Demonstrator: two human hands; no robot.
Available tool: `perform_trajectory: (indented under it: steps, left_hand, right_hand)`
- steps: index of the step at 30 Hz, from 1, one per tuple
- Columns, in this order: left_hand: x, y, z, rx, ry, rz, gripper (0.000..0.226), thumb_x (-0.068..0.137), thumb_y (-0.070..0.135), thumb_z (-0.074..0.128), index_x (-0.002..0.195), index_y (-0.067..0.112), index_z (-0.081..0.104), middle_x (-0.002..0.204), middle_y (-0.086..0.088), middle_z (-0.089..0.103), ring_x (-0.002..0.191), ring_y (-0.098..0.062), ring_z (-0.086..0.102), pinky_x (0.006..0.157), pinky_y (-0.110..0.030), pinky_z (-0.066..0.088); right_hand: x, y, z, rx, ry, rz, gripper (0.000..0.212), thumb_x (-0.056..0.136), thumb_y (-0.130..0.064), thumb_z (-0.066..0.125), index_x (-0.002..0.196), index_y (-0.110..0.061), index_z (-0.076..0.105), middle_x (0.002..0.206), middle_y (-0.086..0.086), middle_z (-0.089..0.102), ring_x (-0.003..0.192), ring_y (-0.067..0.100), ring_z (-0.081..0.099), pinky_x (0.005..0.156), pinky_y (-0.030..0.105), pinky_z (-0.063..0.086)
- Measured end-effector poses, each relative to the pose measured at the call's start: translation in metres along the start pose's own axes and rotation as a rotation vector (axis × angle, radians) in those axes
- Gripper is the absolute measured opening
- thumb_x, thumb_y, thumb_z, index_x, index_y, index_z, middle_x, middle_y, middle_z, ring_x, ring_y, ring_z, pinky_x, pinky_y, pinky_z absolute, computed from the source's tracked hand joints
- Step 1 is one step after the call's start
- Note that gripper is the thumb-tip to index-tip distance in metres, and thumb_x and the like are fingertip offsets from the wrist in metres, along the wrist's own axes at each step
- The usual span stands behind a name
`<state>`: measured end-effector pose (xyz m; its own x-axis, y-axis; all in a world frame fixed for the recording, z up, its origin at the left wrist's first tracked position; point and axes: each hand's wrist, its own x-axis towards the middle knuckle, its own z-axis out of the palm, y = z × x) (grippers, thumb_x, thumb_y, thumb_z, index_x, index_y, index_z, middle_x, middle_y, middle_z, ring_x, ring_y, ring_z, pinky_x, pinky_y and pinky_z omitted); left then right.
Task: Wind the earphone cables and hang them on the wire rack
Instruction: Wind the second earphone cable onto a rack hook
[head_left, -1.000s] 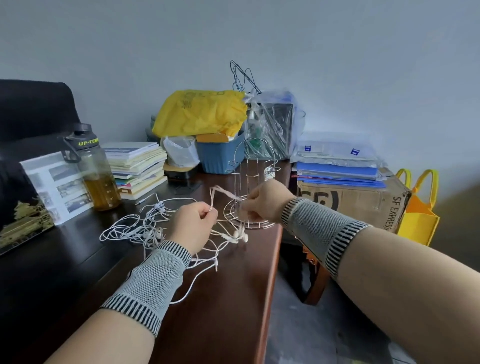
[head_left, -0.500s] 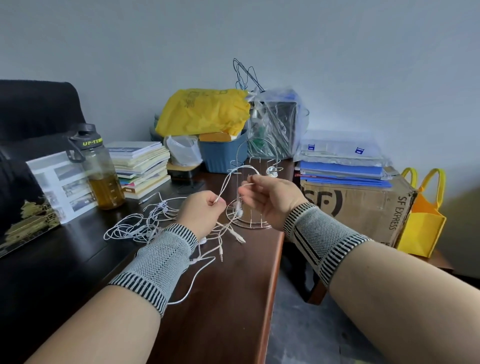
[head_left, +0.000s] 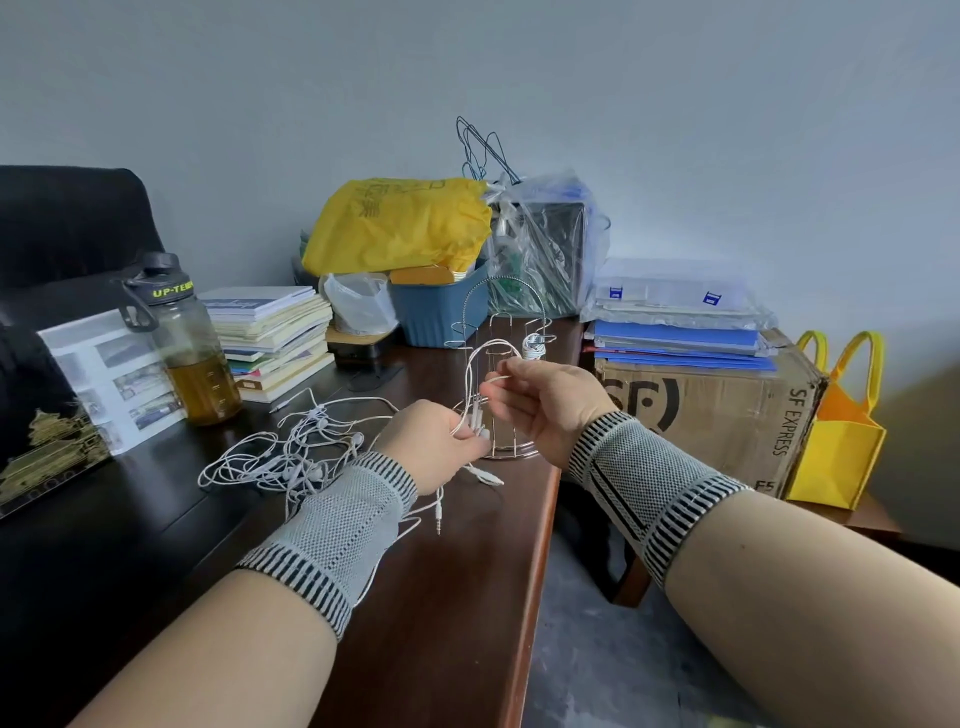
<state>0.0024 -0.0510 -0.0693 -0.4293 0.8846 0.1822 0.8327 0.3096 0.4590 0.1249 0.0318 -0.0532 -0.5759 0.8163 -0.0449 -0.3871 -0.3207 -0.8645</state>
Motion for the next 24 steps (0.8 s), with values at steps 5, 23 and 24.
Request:
perform_trajectory:
  steps: [5,23,24]
  left_hand:
    - [-0.005,0.007,-0.005,0.262,0.102,0.184,0.035,0.088,0.047,0.061,0.066,0.018,0.061,0.064,0.003,0.055,0.078,-0.024,0.059,0.070,-0.032,0.046]
    - [0.008,-0.017,-0.055,-0.398,0.203,-0.020,0.028,0.096,0.032,0.055,0.082,0.019,0.074,0.080,0.004,0.071,0.078,-0.018,0.060,0.066,-0.028,0.043]
    - [0.009,-0.015,-0.058,-0.454,0.219,-0.001,0.026,0.096,0.030,0.056,0.080,0.019,0.074,0.080,0.004,0.071,0.083,-0.021,0.062,0.072,-0.031,0.046]
  right_hand:
    - [0.001,0.008,0.007,-0.174,0.031,0.029,0.011,0.092,-0.006,0.058,0.083,-0.001,0.062,0.064,0.010,0.066,0.052,0.016,0.064,0.051,0.024,0.056]
    - [0.009,-0.051,0.000,-0.990,0.064,-0.296,0.014,0.090,-0.017,0.065,0.082,-0.007,0.070,0.073,0.014,0.071,0.059,0.019,0.063,0.068,0.037,0.060]
    - [0.011,-0.061,0.003,-0.977,0.070,-0.304,0.012,0.091,-0.017,0.064,0.084,-0.008,0.069,0.073,0.012,0.071,0.062,0.019,0.065,0.073,0.040,0.060]
